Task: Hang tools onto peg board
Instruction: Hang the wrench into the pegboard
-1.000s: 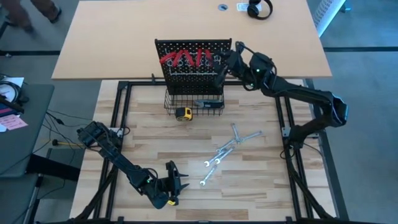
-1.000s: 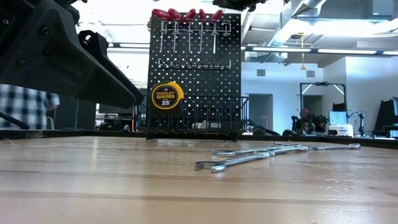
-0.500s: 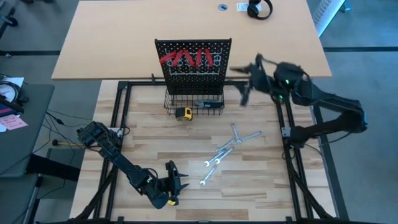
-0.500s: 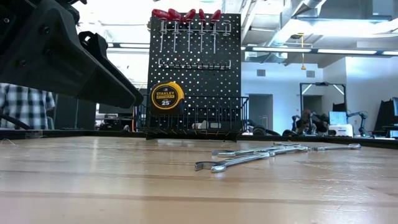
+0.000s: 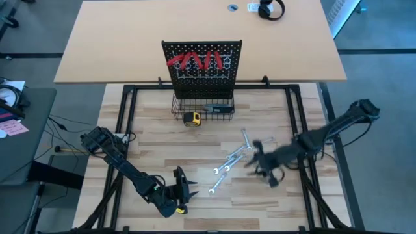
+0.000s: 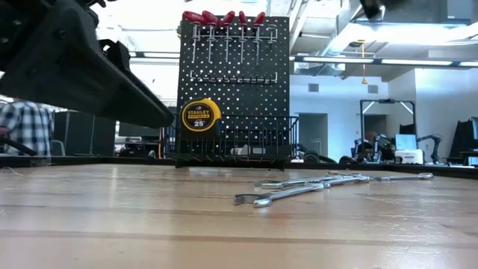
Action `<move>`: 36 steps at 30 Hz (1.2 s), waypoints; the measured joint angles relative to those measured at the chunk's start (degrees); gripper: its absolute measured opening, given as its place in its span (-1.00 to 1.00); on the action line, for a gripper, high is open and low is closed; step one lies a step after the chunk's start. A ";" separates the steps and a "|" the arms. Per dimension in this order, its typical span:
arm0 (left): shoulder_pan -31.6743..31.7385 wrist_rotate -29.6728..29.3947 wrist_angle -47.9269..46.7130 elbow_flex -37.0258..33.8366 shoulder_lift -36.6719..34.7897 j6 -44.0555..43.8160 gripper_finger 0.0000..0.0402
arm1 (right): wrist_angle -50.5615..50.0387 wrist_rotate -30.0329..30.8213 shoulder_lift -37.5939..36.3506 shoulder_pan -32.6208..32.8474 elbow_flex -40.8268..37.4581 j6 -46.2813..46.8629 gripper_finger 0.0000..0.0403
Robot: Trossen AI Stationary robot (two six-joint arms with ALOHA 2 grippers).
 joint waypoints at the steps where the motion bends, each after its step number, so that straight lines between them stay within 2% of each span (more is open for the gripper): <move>1: 0.26 -0.02 0.89 0.00 0.04 0.38 -0.18 | 0.80 0.03 1.29 1.94 -1.46 2.72 -0.28; 4: 1.56 -0.04 1.87 1.77 1.98 3.85 -0.18 | 3.79 3.59 5.67 7.24 -4.06 11.01 -0.29; 9: 4.51 0.93 0.99 9.37 8.44 5.97 -0.18 | 3.58 19.13 13.59 15.21 -4.26 20.19 -0.31; 14: 7.49 2.18 -3.72 17.37 13.03 -0.26 -0.18 | 3.77 30.89 19.64 21.56 -4.26 28.31 -0.33; 18: 10.48 8.98 -6.46 20.28 13.44 -6.45 -0.18 | 5.42 39.09 23.93 25.59 -4.26 33.00 -0.33; 24: 13.58 19.32 -9.05 20.35 13.42 -13.05 -0.18 | 10.11 47.79 29.24 29.41 -4.24 35.05 -0.33; 27: 13.97 20.86 -13.83 20.32 13.46 -15.47 -0.23 | 11.46 52.13 31.20 30.52 -4.24 35.11 -0.33; 31: 13.98 22.23 -17.59 20.40 13.33 -15.81 -0.44 | 9.71 53.20 31.31 31.52 -4.24 35.20 -0.33; 36: 14.36 25.10 -19.51 20.61 14.67 -17.24 -0.82 | 7.07 53.46 28.12 33.19 -4.22 36.64 -0.33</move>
